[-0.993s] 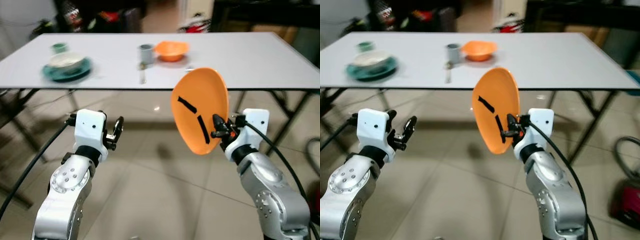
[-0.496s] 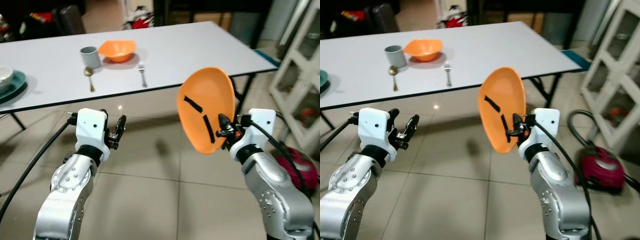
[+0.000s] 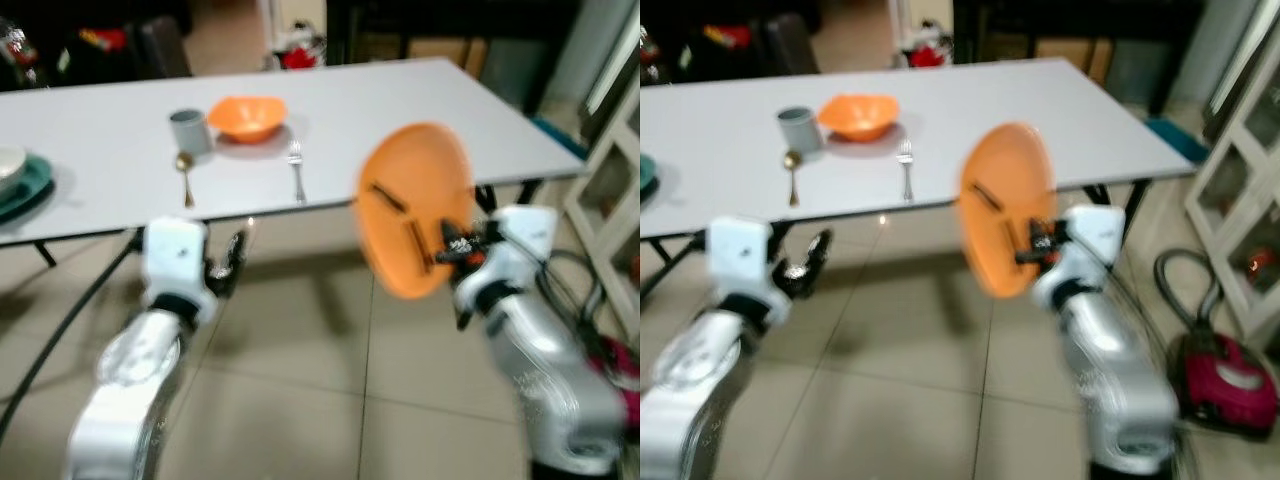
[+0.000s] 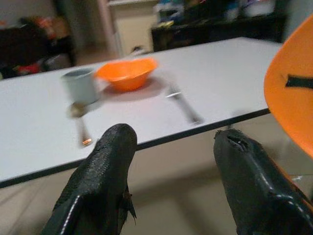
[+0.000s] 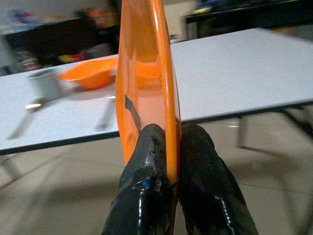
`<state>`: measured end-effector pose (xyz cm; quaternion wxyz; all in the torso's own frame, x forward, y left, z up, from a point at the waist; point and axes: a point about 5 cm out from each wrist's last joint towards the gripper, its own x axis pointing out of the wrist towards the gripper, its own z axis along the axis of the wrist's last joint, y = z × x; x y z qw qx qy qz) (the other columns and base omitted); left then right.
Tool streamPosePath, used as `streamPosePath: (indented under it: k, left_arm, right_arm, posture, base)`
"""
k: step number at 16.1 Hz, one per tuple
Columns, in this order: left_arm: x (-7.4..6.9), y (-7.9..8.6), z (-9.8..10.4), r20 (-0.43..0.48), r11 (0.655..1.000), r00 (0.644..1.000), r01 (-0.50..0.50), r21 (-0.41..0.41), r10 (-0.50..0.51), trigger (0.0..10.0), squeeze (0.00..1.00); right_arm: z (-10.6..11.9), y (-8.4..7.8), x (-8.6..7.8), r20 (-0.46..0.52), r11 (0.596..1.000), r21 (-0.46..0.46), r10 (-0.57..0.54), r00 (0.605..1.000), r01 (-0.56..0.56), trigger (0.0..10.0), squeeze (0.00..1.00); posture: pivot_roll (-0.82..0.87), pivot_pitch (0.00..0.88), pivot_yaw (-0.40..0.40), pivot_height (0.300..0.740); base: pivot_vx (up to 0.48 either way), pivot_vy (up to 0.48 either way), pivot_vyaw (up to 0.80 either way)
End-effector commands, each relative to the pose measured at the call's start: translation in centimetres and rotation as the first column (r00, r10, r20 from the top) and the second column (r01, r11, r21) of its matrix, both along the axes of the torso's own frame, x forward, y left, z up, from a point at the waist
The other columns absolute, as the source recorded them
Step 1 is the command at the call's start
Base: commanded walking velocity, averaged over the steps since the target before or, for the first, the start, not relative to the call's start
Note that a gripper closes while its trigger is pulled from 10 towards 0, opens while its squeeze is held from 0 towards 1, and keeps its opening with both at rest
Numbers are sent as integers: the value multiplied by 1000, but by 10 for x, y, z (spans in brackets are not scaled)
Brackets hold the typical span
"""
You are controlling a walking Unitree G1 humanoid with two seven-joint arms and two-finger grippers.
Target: Setting the table
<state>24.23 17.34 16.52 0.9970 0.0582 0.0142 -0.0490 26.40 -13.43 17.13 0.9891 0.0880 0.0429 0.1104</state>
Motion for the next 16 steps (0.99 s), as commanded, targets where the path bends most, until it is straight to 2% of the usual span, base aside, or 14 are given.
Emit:
streamPosePath:
  k: [1, 6, 11, 16]
  left_arm:
    - [-1, -4, 3, 13, 1000, 1000, 14, -5, -14, 10000, 0]
    - [-3, 2, 4, 13, 1000, 1000, -2, -9, 2, 10000, 0]
    - [-5, 3, 6, 18, 1000, 1000, -2, -3, 2, 10000, 0]
    - [-7, 2, 6, 12, 1000, 1000, 11, -2, -11, 10000, 0]
  right_arm:
    - [12, -3, 0, 57, 1000, 20, 8, 998, -9, 10000, 0]
    - [18, 5, -1, 70, 988, 131, 69, 995, -77, 10000, 0]
    - [18, 9, -1, 61, 982, 158, 100, 993, -108, 10000, 0]
    - [11, 13, -1, -8, 965, 225, 138, 990, -133, 10000, 0]
  posture:
    - [-48, 0, 33, 740]
    - [-42, 0, 37, 740]
    - [-34, 0, 37, 740]
    - [-30, 0, 33, 740]
  base:
    - [315, 0, 0]
    - [315, 0, 0]
    - [313, 0, 743]
    - [322, 0, 0]
